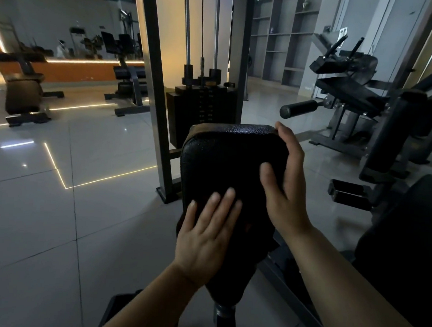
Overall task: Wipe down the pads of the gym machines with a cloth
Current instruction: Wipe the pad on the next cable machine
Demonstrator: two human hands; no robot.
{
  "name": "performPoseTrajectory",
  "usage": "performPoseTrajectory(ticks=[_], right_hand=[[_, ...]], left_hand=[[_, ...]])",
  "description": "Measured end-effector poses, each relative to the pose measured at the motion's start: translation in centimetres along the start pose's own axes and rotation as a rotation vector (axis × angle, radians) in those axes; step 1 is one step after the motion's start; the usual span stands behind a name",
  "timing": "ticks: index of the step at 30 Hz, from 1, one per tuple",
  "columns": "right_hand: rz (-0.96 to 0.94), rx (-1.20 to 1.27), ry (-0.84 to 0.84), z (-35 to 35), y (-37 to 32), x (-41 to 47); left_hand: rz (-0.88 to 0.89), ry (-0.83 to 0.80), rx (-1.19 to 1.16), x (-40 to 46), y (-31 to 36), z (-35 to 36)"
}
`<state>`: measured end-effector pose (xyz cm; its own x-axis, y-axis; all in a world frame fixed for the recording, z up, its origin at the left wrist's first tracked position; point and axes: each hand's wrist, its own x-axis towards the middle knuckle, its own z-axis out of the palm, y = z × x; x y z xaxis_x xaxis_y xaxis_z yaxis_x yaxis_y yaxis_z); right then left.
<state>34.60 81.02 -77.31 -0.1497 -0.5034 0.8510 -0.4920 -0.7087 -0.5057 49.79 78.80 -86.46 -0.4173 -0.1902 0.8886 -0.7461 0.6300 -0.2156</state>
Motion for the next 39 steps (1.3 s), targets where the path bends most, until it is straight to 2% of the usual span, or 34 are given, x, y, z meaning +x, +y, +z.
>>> performPoseTrajectory(ticks=[6, 7, 10, 12, 16, 19, 26, 32, 36, 39], right_hand=[[0.005, 0.162, 0.010, 0.1, -0.1, 0.1], [0.006, 0.159, 0.007, 0.2, -0.1, 0.1], [0.016, 0.109, 0.026, 0.2, 0.0, 0.0], [0.020, 0.077, 0.042, 0.3, -0.1, -0.2], [0.043, 0.091, 0.029, 0.3, -0.3, -0.2], [0.041, 0.100, 0.029, 0.3, -0.3, -0.1], [-0.001, 0.031, 0.073, 0.5, -0.1, 0.0], [-0.015, 0.091, 0.111, 0.9, 0.0, -0.1], [-0.014, 0.079, 0.114, 0.8, 0.2, 0.0], [-0.028, 0.077, 0.118, 0.9, 0.4, -0.1]], left_hand=[[-0.283, 0.188, -0.025, 11.6, -1.1, -3.0], [-0.272, 0.221, -0.025, 12.0, -1.1, -3.1], [-0.085, 0.243, -0.019, 9.7, -0.9, -2.2], [-0.025, 0.168, 0.008, 7.0, -0.4, -1.5], [-0.018, -0.043, 0.029, 1.6, 0.9, -0.5], [-0.009, -0.102, 0.063, -0.6, 1.1, -0.2], [-0.030, -0.002, 0.057, 3.7, -0.7, -1.5], [-0.272, 0.136, -0.071, 12.0, -2.1, -3.8], [-0.226, 0.215, -0.028, 9.4, -1.6, -2.1], [-0.180, 0.185, -0.021, 4.5, -0.6, -0.4]])
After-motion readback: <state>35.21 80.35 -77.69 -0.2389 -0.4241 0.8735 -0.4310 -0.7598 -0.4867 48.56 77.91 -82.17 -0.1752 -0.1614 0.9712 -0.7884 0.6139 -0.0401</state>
